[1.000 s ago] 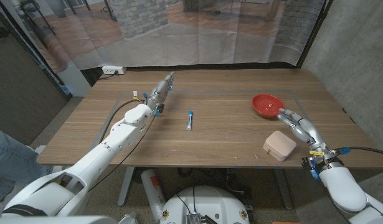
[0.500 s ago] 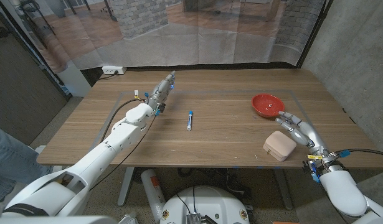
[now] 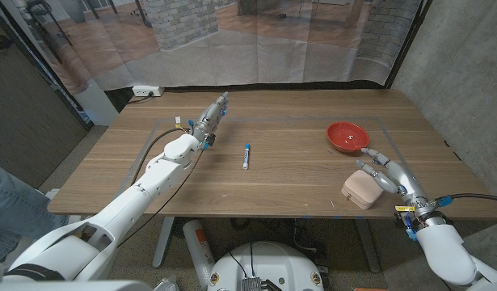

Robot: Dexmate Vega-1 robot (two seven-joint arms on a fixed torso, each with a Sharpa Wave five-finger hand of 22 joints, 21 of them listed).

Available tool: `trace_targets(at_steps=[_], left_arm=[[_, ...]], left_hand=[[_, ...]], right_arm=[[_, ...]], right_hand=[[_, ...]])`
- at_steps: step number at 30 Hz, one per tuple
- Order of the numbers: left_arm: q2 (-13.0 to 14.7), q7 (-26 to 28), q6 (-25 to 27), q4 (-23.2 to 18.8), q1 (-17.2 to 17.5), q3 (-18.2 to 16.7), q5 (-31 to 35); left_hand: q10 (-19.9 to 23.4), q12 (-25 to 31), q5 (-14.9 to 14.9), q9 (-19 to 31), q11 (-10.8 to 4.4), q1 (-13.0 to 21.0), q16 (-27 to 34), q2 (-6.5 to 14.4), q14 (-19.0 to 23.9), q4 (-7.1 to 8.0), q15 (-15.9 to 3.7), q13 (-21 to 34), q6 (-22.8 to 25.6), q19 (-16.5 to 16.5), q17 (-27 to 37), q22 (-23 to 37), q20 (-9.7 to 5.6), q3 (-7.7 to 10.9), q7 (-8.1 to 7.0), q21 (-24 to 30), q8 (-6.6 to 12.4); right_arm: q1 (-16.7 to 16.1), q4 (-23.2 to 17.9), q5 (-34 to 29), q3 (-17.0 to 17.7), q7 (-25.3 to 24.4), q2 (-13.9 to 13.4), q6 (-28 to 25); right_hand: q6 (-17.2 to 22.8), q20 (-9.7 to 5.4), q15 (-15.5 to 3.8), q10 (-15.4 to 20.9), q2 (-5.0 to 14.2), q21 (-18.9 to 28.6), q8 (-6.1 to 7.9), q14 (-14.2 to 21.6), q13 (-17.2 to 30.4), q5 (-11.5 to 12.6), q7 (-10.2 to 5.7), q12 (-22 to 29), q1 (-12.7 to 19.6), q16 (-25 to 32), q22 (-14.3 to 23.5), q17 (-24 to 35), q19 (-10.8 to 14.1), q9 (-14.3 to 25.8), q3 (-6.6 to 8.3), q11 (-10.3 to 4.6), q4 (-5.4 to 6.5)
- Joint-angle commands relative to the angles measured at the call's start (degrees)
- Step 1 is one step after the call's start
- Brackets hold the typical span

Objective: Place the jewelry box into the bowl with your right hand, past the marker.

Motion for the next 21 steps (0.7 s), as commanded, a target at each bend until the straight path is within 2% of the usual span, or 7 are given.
trace_targets(at_steps=[1,12,21], left_arm=[[-0.3,-0.3,0.1,0.7,-0.8,0.3,0.2],[-0.4,-0.8,0.4,1.4,-1.5,0.5,0.3],[-0.3,-0.6,0.8,1.0,-1.4,0.5,0.3]], left_hand=[[0.2,-0.1,0.1,0.3,-0.28,0.3,-0.1,0.2,0.3,0.04,0.05,0.1,0.2,-0.4,0.2,0.3,0.43,-0.18,0.14,0.2,-0.15],[0.4,0.0,0.0,0.3,-0.12,0.3,-0.1,0.3,0.4,0.03,0.1,0.1,0.4,-0.5,0.2,0.3,0.42,-0.26,0.25,0.2,-0.13],[0.6,0.0,-0.1,0.3,-0.21,0.3,-0.1,0.3,0.4,0.02,0.11,0.1,0.5,-0.5,0.2,0.3,0.48,-0.33,0.26,0.2,-0.12]], right_arm=[[-0.8,-1.1,-5.8,-1.1,-1.6,-0.3,-3.5],[-0.6,-2.4,-10.9,-3.7,-2.8,-1.6,-9.1],[-0.5,-3.6,-14.5,-5.2,-2.8,-3.7,-13.9]], right_hand=[[-0.5,0.67,0.22,-0.6,-0.74,-0.3,-0.05,-0.6,0.1,0.5,-0.28,-0.4,0.3,-0.5,0.1,0.1,0.2,0.2,0.05,0.0,-0.5],[-1.4,1.89,0.51,-1.9,-2.02,-1.6,-0.18,-2.1,0.2,1.0,-0.68,-0.8,0.8,-0.7,0.1,0.2,-1.4,0.3,-0.25,-0.12,-0.6],[-2.7,2.95,0.7,-3.2,-2.87,-2.7,-0.38,-3.6,0.3,1.5,-1.13,-1.2,1.0,-0.9,0.2,0.2,-2.6,0.3,-0.45,-0.37,-0.52]])
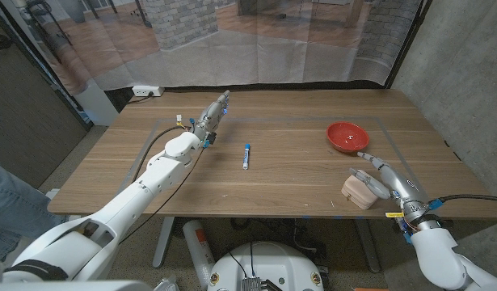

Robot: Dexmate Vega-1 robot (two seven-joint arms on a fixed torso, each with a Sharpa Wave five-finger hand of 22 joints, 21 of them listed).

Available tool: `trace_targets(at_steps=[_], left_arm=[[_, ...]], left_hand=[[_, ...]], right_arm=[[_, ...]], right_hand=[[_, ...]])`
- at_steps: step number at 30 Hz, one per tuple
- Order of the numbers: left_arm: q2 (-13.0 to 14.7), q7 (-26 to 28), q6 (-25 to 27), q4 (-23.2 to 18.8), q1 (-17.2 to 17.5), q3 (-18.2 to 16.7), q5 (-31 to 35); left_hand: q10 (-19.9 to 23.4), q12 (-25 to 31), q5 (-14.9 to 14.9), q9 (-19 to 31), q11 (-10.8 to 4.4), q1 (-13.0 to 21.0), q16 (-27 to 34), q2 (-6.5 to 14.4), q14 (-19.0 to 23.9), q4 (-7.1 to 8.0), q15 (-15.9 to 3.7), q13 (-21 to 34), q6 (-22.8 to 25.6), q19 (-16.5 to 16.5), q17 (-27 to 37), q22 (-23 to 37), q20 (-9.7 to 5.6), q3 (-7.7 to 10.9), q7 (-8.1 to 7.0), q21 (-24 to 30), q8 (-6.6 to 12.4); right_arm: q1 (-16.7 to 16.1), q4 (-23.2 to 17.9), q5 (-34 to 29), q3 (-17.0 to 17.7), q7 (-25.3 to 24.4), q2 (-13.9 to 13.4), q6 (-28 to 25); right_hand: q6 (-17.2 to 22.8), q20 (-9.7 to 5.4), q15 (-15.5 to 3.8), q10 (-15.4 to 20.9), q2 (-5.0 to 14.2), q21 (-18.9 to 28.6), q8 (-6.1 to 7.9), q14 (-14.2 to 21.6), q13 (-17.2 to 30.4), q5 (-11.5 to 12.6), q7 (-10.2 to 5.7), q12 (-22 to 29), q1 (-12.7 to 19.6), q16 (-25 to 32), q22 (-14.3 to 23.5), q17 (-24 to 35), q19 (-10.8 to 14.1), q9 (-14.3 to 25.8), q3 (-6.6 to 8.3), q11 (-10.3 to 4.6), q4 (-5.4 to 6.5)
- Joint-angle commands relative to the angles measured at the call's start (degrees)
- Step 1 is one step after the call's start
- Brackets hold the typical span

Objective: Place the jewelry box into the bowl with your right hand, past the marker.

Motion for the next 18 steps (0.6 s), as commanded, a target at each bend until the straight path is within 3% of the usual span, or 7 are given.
trace_targets(at_steps=[1,6,12,18], left_arm=[[0.1,0.1,0.5,-0.2,-0.1,0.1,0.1],[0.2,0.3,0.9,-0.7,0.0,0.1,0.2],[0.3,0.5,1.1,-1.0,-0.1,0.1,0.3],[0.3,0.5,1.3,-1.1,-0.2,0.1,0.3]], left_hand=[[0.3,0.0,-0.1,0.3,0.13,0.3,-0.1,0.3,0.4,0.0,0.09,0.1,0.6,-0.4,0.2,0.3,0.5,-0.03,0.27,0.2,-0.09],[0.3,0.0,-0.1,0.4,0.09,0.3,-0.1,0.4,0.6,0.01,0.13,0.1,0.7,-0.4,0.3,0.3,0.54,-0.06,0.28,0.2,-0.07],[0.3,0.0,-0.1,0.4,0.25,0.3,-0.1,0.4,0.5,0.01,0.22,0.1,0.8,-0.4,0.3,0.3,0.55,-0.1,0.33,0.2,-0.05],[0.4,0.0,-0.2,0.4,0.24,0.4,-0.1,0.5,0.6,0.02,0.18,0.1,0.9,-0.5,0.3,0.3,0.54,-0.14,0.35,0.2,-0.07]], right_arm=[[0.1,-1.6,-5.1,-2.3,-0.4,-2.5,-6.4],[0.0,-1.9,-5.8,-2.9,-0.6,-3.3,-8.0],[-0.3,-2.6,-6.9,-3.6,-0.9,-4.1,-10.2],[-0.4,-3.5,-8.4,-4.8,-1.0,-4.8,-13.4]], right_hand=[[-0.6,0.43,0.04,-0.5,-0.89,-0.5,-0.39,-0.7,0.3,0.5,-0.04,-0.3,0.4,0.0,0.2,0.1,-0.4,0.3,0.01,-0.25,-0.04],[-1.3,1.54,0.03,-1.2,-1.38,-1.0,-0.43,-1.5,0.3,0.8,-0.2,-0.4,0.5,-0.1,0.2,0.1,-0.6,0.3,-0.12,-0.52,0.0],[-2.0,4.62,0.28,-2.1,-2.06,-1.5,-0.35,-2.3,0.4,1.4,-0.23,-0.5,0.8,0.1,0.2,0.2,-0.5,0.3,-0.27,-0.89,0.1],[-2.5,5.69,0.56,-2.6,-2.4,-1.7,-0.36,-3.1,0.4,1.7,-0.5,-0.5,1.0,0.0,0.2,0.2,0.0,0.3,-0.32,-0.9,0.12]])
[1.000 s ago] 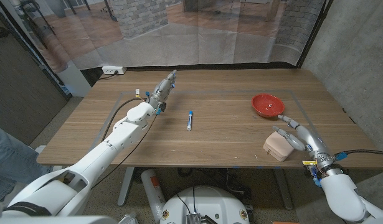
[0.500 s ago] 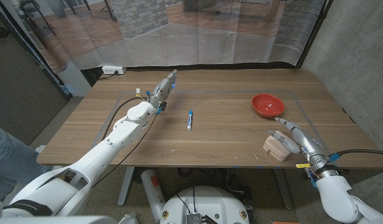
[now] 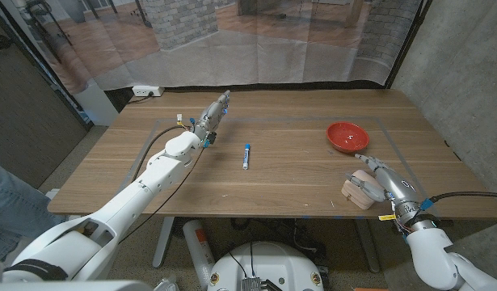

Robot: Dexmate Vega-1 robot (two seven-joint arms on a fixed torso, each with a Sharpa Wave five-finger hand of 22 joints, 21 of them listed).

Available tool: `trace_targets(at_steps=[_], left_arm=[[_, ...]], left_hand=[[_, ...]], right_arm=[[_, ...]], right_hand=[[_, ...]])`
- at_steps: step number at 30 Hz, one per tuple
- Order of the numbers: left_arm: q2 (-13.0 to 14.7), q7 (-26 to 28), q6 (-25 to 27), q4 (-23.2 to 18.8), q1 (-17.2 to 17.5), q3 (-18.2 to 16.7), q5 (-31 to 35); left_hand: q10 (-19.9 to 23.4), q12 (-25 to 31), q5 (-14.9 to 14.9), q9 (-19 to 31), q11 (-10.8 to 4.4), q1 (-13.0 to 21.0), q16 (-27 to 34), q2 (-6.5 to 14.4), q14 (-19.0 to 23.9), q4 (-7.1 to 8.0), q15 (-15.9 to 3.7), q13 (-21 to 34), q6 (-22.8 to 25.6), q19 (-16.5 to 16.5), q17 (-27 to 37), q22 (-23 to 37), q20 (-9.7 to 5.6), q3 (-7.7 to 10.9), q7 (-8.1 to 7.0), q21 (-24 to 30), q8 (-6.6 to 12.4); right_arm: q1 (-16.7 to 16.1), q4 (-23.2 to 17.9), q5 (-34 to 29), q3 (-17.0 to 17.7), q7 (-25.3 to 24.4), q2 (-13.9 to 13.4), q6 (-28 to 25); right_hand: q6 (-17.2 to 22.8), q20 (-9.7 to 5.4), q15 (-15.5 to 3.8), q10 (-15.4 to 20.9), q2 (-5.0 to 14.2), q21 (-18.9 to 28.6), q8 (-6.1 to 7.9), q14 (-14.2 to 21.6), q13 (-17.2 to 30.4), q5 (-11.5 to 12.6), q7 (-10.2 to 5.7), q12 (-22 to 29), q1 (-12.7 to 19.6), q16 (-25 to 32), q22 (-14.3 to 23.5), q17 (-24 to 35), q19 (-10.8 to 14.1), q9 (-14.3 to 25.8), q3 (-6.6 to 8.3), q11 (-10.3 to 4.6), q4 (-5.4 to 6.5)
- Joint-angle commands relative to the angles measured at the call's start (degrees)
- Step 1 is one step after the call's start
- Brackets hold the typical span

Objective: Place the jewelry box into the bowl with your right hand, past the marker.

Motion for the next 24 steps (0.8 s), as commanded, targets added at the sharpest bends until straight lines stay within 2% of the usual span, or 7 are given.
trace_targets(at_steps=[1,7,15,24], left_arm=[[0.2,0.3,0.5,-0.6,-0.1,0.0,0.1],[0.2,0.3,0.4,-0.5,0.0,-0.1,0.1],[-0.2,0.0,0.6,0.6,-0.3,0.1,-0.3],[-0.1,0.3,0.7,0.6,-0.2,-0.1,-0.3]], left_hand=[[0.1,0.0,-0.2,0.1,-0.07,0.2,-0.1,0.3,0.4,0.02,-0.08,0.1,0.5,-0.5,0.3,0.3,0.57,-0.15,0.13,0.2,-0.06],[0.1,0.0,-0.2,0.1,-0.16,0.2,-0.1,0.4,0.4,0.02,-0.04,0.1,0.6,-0.5,0.3,0.3,0.57,-0.2,0.1,0.2,-0.04],[0.2,0.0,-0.3,0.1,-0.14,0.2,-0.1,0.5,0.4,0.03,-0.03,0.1,0.8,-0.5,0.3,0.3,0.61,-0.25,0.05,0.2,-0.04],[0.2,0.0,-0.3,0.1,-0.12,0.3,-0.1,0.6,0.4,0.03,-0.04,0.1,0.7,-0.4,0.3,0.3,0.71,-0.28,-0.13,0.2,-0.1]], right_arm=[[-0.3,-1.7,-3.0,-2.2,-0.1,-2.0,-5.7],[0.5,-2.7,-3.8,-3.6,1.5,-3.2,-9.3],[1.4,-3.3,-2.5,-4.8,4.1,-5.7,-11.8],[2.3,-4.0,-1.9,-6.2,5.3,-7.6,-15.6]], right_hand=[[-0.8,1.12,0.24,-0.8,-0.68,-0.3,0.07,-0.8,0.1,0.7,-0.28,-0.3,0.4,0.0,0.2,0.2,0.2,0.3,-0.16,0.08,-0.06],[-2.1,2.09,1.14,-2.5,-1.41,-0.9,-0.07,-2.1,0.2,1.3,-0.36,-0.6,0.8,-0.1,0.2,0.2,0.1,0.3,-0.3,-0.02,-0.13],[-5.9,3.77,3.28,-5.9,-2.76,-2.1,-0.42,-4.0,0.2,2.6,0.03,-0.9,1.7,0.1,0.2,0.2,0.6,0.3,-0.65,1.48,0.02],[-10.7,3.9,4.6,-9.6,-3.99,-2.8,-0.75,-4.1,0.2,3.9,1.05,-1.2,2.3,0.5,0.2,0.2,2.0,0.4,-1.11,2.39,0.12]])
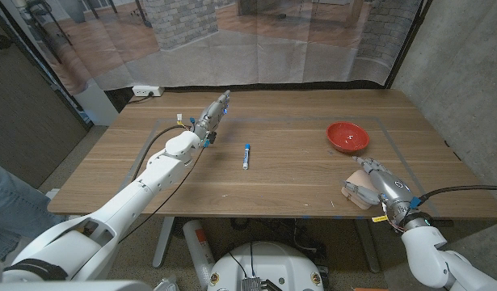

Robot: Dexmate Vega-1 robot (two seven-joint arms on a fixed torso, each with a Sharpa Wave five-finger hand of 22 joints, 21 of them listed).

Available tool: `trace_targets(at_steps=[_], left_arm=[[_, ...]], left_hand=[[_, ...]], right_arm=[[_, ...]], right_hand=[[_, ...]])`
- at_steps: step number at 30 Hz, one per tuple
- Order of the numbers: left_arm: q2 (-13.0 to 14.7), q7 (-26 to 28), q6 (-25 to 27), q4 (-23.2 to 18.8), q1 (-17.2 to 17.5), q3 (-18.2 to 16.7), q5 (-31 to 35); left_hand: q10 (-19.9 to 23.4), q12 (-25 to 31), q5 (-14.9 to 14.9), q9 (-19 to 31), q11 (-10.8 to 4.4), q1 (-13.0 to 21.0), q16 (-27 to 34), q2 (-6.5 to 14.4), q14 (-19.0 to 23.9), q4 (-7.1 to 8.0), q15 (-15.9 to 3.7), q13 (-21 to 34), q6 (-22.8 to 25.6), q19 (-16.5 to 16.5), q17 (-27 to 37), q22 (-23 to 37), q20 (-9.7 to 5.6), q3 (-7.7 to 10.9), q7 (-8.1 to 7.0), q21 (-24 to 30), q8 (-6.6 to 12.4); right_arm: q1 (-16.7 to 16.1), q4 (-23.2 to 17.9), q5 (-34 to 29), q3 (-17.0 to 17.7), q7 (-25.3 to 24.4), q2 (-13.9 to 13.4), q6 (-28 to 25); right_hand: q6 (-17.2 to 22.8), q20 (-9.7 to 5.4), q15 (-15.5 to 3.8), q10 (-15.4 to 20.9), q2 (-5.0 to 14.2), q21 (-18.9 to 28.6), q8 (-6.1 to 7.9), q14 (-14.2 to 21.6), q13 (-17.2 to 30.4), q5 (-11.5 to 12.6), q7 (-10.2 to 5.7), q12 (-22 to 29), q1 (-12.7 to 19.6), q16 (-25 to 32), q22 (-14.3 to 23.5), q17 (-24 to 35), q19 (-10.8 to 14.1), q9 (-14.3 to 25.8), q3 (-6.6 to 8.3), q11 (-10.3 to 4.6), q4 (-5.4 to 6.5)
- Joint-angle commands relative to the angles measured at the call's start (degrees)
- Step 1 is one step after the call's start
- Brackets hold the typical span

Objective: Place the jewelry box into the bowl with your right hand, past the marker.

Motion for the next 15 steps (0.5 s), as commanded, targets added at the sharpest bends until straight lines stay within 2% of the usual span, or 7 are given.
trace_targets(at_steps=[1,7,10,15], left_arm=[[0.0,0.1,0.3,0.3,0.0,-0.1,-0.3],[0.0,0.5,0.2,0.4,-0.1,-0.2,-0.2],[-0.1,0.7,0.0,0.5,-0.1,-0.3,-0.1],[-0.1,0.6,0.2,0.6,-0.1,-0.2,-0.2]], left_hand=[[0.2,0.0,-0.3,0.1,-0.09,0.2,-0.1,0.6,0.2,0.03,-0.22,0.1,0.2,-0.2,0.3,0.3,0.52,-0.29,-0.2,0.2,-0.1],[0.3,0.0,-0.4,0.1,-0.1,0.3,-0.2,0.7,0.2,0.02,-0.25,0.1,0.5,-0.3,0.3,0.3,0.77,-0.32,-0.19,0.2,-0.02],[0.2,-0.1,-0.4,0.1,-0.01,0.3,-0.2,0.7,0.1,0.02,-0.26,0.1,0.7,-0.2,0.3,0.3,0.12,-0.35,-0.15,0.2,0.01],[0.1,-0.1,-0.5,0.1,-0.13,0.3,-0.3,0.8,-0.1,0.01,-0.29,0.1,0.7,-0.2,0.3,0.3,-0.12,-0.39,-0.1,0.2,-0.03]], right_arm=[[1.4,-0.9,0.8,-2.1,2.0,-2.8,-5.0],[2.5,-0.8,1.9,-3.1,2.0,-3.6,-6.9],[2.9,-1.1,2.1,-3.6,2.4,-4.1,-8.9],[3.2,-1.8,3.0,-4.0,3.8,-5.5,-12.3]], right_hand=[[-2.0,0.21,1.03,-1.5,-1.02,-0.5,-0.2,0.1,0.2,0.8,0.23,-0.3,0.3,0.5,0.2,0.2,1.0,0.4,-0.25,0.31,0.06],[-3.3,0.23,1.55,-2.5,-1.31,-0.7,-0.12,-0.1,0.2,1.2,0.36,-0.2,0.5,0.5,0.3,0.2,1.5,0.4,-0.39,0.55,0.12],[-3.5,0.23,1.84,-2.6,-1.39,-0.7,-0.03,0.2,0.2,1.3,0.41,-0.2,0.5,0.6,0.3,0.2,1.8,0.4,-0.44,0.68,0.14],[-3.3,0.29,1.9,-2.5,-1.56,-0.8,0.32,0.6,0.2,1.6,0.61,0.1,0.6,0.8,0.3,0.2,2.2,0.4,-0.55,0.98,0.19]])
